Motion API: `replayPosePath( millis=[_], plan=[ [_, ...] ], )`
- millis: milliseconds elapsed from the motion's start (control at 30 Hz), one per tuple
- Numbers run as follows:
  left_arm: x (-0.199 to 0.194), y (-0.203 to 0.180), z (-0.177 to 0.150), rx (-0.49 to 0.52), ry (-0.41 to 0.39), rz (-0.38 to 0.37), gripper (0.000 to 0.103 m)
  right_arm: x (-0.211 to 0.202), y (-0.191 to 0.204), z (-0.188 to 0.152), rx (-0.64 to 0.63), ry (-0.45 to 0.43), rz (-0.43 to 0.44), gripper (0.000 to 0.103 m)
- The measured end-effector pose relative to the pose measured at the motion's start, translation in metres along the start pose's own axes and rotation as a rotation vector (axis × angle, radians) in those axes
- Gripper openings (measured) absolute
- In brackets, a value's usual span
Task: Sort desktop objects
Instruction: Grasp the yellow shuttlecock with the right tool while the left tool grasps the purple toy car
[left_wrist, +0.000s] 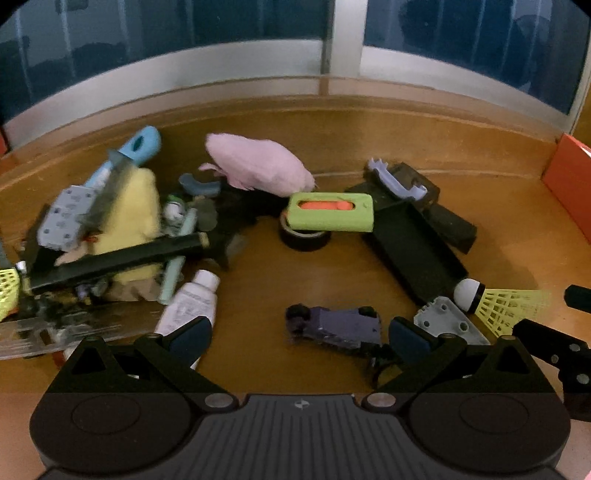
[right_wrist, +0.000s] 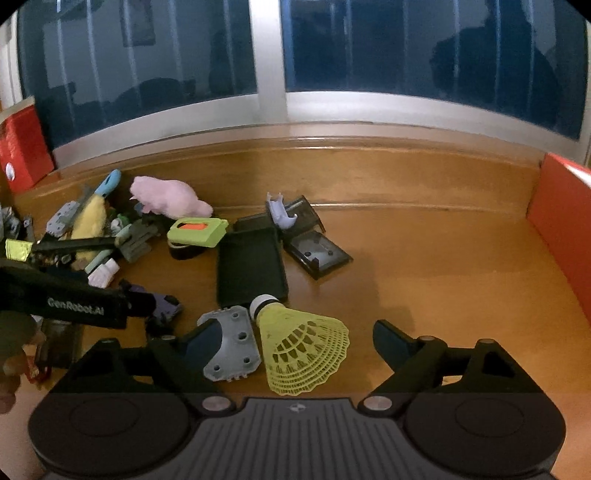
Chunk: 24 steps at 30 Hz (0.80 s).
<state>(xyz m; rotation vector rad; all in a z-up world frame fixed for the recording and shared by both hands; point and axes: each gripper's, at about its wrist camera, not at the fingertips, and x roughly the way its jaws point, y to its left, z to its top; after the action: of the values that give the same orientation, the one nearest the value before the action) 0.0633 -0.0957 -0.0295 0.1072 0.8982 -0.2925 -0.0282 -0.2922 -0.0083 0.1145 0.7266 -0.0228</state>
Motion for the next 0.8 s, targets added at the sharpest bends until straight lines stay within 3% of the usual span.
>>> replayPosePath(
  millis=[200, 467, 567, 700, 800],
  plan=[
    [0.018, -0.006, 0.001, 0.033, 0.024, 0.027, 0.103, 0.018, -0.005, -0.004, 0.032, 0.024, 0.010, 0.086],
    [0.027, -0.001, 0.002, 0.020, 0.037, -0.017, 0.102, 0.040, -0.006, -0.008, 0.046, 0.059, 0.007, 0.081],
    [0.025, -0.002, 0.002, 0.034, 0.024, -0.023, 0.093, 0.044, -0.004, -0.010, 0.031, 0.058, -0.001, 0.077],
    [0.022, -0.003, 0.003, 0.051, 0.002, -0.026, 0.069, 0.045, -0.003, -0.010, 0.028, 0.050, 0.000, 0.065],
    [0.020, -0.002, 0.003, 0.040, 0.000, -0.052, 0.069, 0.044, -0.003, -0.009, 0.031, 0.045, 0.003, 0.062]
  ],
)
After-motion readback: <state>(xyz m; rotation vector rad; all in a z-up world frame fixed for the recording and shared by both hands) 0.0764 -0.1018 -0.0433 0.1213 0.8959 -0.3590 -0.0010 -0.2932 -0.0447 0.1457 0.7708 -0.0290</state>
